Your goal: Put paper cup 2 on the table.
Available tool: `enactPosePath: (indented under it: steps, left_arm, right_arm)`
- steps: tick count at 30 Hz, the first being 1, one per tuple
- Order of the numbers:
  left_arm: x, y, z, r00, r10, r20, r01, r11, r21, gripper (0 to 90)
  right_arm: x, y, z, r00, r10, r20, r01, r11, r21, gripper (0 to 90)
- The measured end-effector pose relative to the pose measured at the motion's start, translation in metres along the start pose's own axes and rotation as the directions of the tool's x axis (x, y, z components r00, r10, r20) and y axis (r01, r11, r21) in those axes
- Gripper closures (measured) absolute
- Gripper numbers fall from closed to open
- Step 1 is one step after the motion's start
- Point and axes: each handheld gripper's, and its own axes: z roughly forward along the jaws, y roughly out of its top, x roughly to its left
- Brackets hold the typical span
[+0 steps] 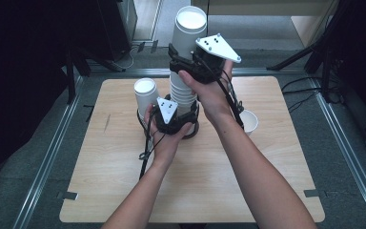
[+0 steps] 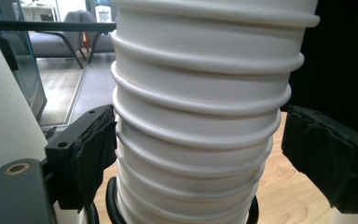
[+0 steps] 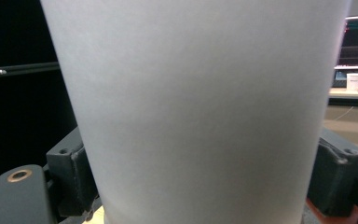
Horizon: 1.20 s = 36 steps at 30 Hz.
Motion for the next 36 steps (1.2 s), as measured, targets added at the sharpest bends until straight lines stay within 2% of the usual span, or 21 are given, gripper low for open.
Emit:
enactPosePath:
  steps: [11, 16, 21, 27, 36]
  left_arm:
    - [0.001, 0.002, -0.004, 0.9998, 0.014, 0.017, -0.014, 0.9999, 0.0, 7.7]
    - [0.001, 0.002, -0.007, 0.9995, 0.008, 0.029, -0.009, 0.9996, 0.026, 7.4]
    - [0.001, 0.002, -0.01, 0.999, 0.0, 0.044, -0.002, 0.9991, 0.043, 3.1]
    - [0.001, 0.0, -0.018, 0.9987, 0.006, 0.05, -0.008, 0.9989, 0.047, 1.8]
    - [0.002, -0.001, -0.028, 0.9981, 0.0, 0.061, -0.003, 0.9992, 0.04, 0.2]
  right_arm:
    - [-0.001, 0.018, -0.013, 0.9996, 0.021, -0.02, -0.022, 0.999, -0.048, 14.5]
    - [-0.001, 0.024, -0.02, 0.9992, 0.025, -0.033, -0.027, 0.998, -0.056, 14.5]
    - [-0.003, 0.03, -0.028, 0.9991, 0.012, -0.04, -0.014, 0.998, -0.058, 14.4]
    - [-0.012, 0.034, -0.041, 0.9988, 0.03, -0.038, -0.033, 0.997, -0.067, 14.4]
    - [-0.03, 0.029, -0.061, 0.9996, 0.025, -0.015, -0.026, 0.998, -0.066, 14.3]
